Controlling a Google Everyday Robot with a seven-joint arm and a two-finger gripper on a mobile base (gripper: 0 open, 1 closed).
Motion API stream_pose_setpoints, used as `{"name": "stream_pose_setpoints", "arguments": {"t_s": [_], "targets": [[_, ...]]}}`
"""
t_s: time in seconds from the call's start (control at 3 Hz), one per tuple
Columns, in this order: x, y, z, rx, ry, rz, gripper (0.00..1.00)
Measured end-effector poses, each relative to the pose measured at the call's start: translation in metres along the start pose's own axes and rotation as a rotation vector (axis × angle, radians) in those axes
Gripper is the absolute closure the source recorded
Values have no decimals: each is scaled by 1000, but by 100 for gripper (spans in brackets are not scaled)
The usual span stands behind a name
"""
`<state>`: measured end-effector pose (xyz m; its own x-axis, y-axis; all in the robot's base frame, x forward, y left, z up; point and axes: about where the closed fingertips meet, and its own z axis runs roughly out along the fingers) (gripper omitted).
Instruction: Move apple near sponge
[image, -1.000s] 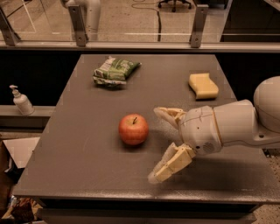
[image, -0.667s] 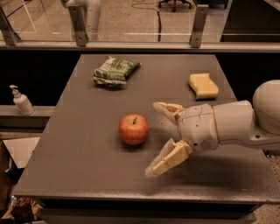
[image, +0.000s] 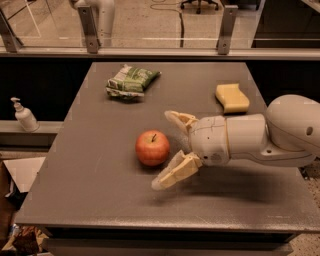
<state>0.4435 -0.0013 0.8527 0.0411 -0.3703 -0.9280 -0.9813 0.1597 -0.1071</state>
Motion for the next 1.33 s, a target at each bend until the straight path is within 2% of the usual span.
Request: {"name": "stream_pose_setpoints", "arguments": {"t_s": [0.33, 0.67, 1.0, 1.33], "targets": [[6, -5, 13, 0, -12, 5, 18], [10, -6, 19, 2, -25, 11, 41], [12, -2, 17, 11, -40, 27, 64], [15, 0, 2, 39, -46, 49, 88]]}}
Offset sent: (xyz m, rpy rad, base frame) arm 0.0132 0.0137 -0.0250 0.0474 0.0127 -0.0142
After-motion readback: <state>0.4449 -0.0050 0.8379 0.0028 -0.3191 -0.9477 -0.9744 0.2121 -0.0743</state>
